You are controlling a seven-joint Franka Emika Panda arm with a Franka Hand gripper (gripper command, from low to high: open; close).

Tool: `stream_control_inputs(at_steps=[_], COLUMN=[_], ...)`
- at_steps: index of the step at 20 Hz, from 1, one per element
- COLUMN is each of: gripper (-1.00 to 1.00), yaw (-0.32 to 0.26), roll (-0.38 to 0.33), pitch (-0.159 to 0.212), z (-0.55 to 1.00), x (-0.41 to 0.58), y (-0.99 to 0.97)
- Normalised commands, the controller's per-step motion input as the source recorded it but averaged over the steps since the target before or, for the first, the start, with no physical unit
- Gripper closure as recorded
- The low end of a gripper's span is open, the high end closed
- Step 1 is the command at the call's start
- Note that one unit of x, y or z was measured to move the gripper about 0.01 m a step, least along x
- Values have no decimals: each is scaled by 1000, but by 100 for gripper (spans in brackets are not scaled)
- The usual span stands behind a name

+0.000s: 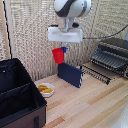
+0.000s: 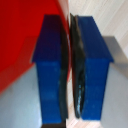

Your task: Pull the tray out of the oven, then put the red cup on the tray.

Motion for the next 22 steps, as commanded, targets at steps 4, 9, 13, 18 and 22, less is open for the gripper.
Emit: stream_control_inputs(at_steps=[4,9,13,18,22], gripper=[100,100,100,100,100], yaw=[-140,-164,-127,-120,-115], roll=[10,0,0,0,0], pitch=[37,-16,-14,-10,0], z=[753,436,305,179,137], x=[295,302,166,21,0], y=[-639,-648,-791,-846,-870])
